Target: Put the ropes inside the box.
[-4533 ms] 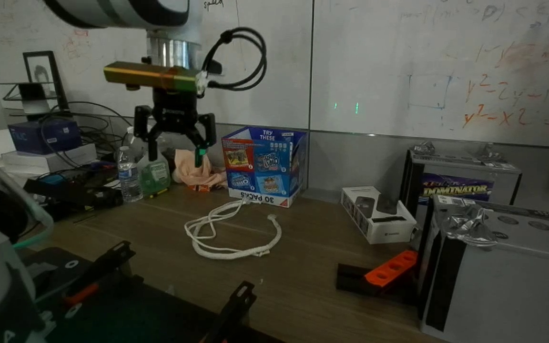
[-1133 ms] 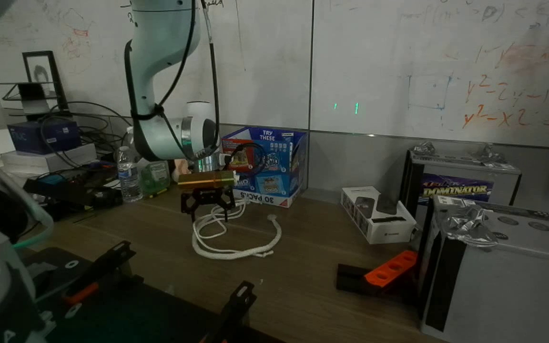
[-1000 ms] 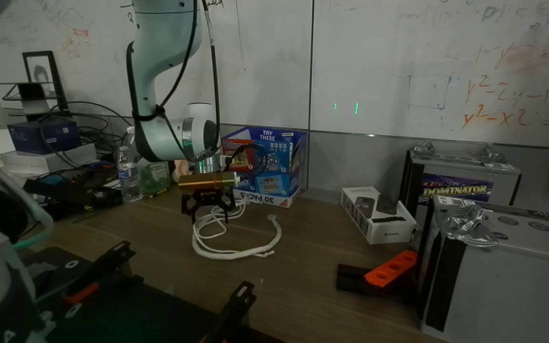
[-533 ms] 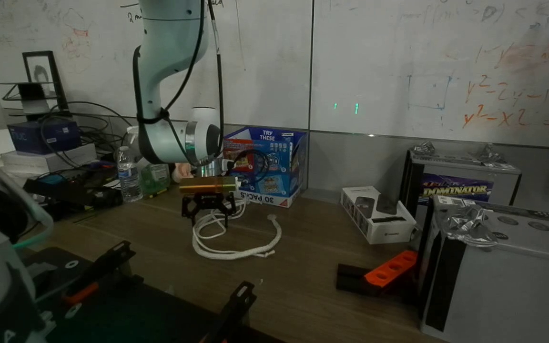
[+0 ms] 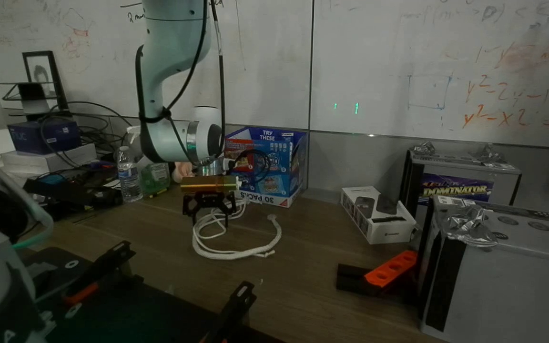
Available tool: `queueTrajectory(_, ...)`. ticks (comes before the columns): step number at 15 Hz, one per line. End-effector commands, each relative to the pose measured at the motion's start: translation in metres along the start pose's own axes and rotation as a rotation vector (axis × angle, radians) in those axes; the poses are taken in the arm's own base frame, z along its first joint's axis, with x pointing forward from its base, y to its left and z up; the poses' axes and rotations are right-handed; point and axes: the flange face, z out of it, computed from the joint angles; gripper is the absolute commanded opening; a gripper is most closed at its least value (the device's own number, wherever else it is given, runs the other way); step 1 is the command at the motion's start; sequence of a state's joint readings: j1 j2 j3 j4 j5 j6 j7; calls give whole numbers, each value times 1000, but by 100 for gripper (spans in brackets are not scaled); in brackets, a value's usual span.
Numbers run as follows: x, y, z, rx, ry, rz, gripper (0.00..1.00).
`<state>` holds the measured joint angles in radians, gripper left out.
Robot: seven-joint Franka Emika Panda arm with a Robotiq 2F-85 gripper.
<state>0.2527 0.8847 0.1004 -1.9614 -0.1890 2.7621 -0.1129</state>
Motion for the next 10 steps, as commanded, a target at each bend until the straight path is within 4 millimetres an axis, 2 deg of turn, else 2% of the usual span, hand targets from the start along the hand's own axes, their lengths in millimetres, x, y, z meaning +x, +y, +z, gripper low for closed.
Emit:
queueTrajectory(1, 7, 0, -2, 0, 52, 15, 100)
queueTrajectory(10, 6, -1, 2, -18, 87, 8, 100)
